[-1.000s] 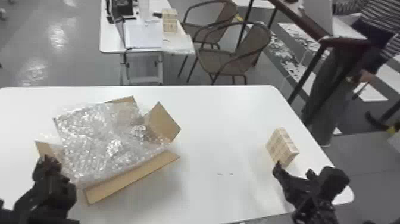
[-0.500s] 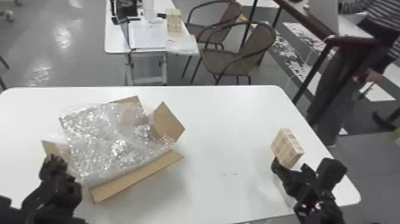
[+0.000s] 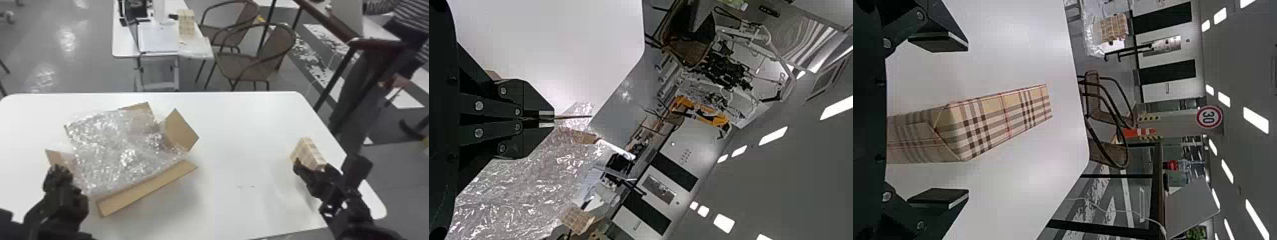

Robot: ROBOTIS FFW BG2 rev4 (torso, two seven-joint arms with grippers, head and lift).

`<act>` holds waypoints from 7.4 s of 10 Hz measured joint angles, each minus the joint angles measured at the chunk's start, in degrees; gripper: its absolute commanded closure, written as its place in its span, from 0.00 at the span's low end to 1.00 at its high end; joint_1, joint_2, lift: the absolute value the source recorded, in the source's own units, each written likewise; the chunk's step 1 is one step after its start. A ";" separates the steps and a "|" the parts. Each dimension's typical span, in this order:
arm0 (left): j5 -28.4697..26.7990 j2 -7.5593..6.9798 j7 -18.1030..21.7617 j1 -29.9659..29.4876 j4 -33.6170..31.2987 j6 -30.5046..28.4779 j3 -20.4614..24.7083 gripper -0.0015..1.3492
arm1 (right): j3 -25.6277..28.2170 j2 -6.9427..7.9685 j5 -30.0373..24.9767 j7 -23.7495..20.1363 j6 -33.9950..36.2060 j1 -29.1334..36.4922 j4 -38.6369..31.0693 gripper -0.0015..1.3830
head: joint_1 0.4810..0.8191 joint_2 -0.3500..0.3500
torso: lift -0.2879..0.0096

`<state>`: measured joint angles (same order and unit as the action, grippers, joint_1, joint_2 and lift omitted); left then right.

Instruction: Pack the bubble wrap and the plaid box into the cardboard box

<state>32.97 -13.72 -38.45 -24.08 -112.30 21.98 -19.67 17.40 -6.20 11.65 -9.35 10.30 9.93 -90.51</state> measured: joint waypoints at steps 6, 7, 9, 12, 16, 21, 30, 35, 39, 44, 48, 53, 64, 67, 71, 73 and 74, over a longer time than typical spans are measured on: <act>-0.19 0.79 1.10 0.00 0.32 -0.09 0.48 0.90 | 0.00 0.73 -1.21 -1.14 1.55 -0.64 0.41 0.76 | 0.63 0.25 | 0.64; -0.19 0.80 1.13 0.00 0.32 -0.12 0.50 0.90 | 0.15 1.10 -1.16 -1.10 1.56 -0.37 0.00 0.76 | 0.63 0.25 | 0.64; -0.16 0.80 1.19 0.00 0.32 -0.18 0.51 0.90 | 0.43 2.15 -1.15 -1.11 1.84 -0.02 -1.90 0.76 | 0.63 0.26 | 0.64; 0.00 0.88 1.34 0.26 0.40 -0.41 0.51 0.90 | -2.11 2.10 1.00 -1.45 7.53 -0.90 -11.11 0.76 | 0.63 0.31 | 0.64; 0.17 0.98 1.69 0.69 0.59 -0.85 0.50 0.90 | -11.38 -2.05 7.78 -3.97 20.56 -8.38 -20.68 0.76 | 0.63 0.52 | 0.64; 0.25 1.30 2.14 1.11 0.83 -1.73 0.49 0.90 | -25.81 -5.25 18.89 -6.94 29.01 -19.66 -18.48 0.76 | 0.63 0.76 | 0.64; 0.25 1.94 3.04 1.39 1.20 -2.56 0.68 0.90 | -37.92 -4.28 23.25 -22.20 40.55 -32.11 -1.08 0.05 | 0.63 0.95 | 0.64; 0.25 1.89 3.04 1.23 1.20 -2.33 0.70 0.90 | -26.80 -1.36 9.02 -19.40 25.43 -24.35 -10.94 0.11 | 0.63 0.80 | 0.64; 0.49 1.94 3.03 0.76 1.20 -1.46 0.92 0.90 | -23.11 0.30 5.11 -3.90 -3.57 -8.30 -11.72 0.12 | 0.63 0.66 | 0.64; 1.10 1.30 3.03 0.78 1.15 -0.67 0.78 0.90 | -20.23 1.10 1.02 6.35 -18.92 4.02 -9.54 0.12 | 0.63 0.55 | 0.64; 1.38 1.52 3.03 0.63 1.20 -0.33 0.85 0.90 | -19.92 1.43 -0.39 9.45 -23.67 10.87 -7.50 0.12 | 0.63 0.52 | 0.64; 1.33 3.28 3.03 2.32 3.45 1.67 2.30 0.90 | -19.88 2.38 0.26 10.58 -24.71 12.46 -6.86 0.12 | 0.63 0.54 | 0.64; -1.15 8.84 -12.06 6.94 18.88 24.35 8.60 0.90 | -20.19 2.38 1.05 10.58 -23.50 12.40 -7.31 0.12 | 0.63 0.78 | 0.64; -4.59 10.49 -17.24 8.72 22.86 32.45 7.43 0.88 | -20.22 2.39 1.00 10.58 -22.91 12.40 -7.48 0.12 | 0.63 0.80 | 0.64; -11.60 10.41 -18.15 9.99 24.93 36.33 8.59 0.00 | -20.25 2.34 1.00 10.58 -22.70 12.41 -7.49 0.12 | 0.63 0.81 | 0.64; -19.20 9.64 -15.26 9.99 23.03 36.12 12.08 0.03 | -20.27 2.34 1.00 10.58 -22.68 12.48 -7.55 0.12 | 0.63 0.82 | 0.64; -23.39 8.65 -12.23 9.21 20.19 34.83 14.62 0.03 | -20.29 2.34 0.92 10.58 -22.47 12.48 -7.71 0.12 | 0.63 0.82 | 0.64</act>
<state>9.58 -5.06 -50.68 -14.87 -92.10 56.80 -5.05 -2.89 -3.87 12.57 1.23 -12.17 22.41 -98.22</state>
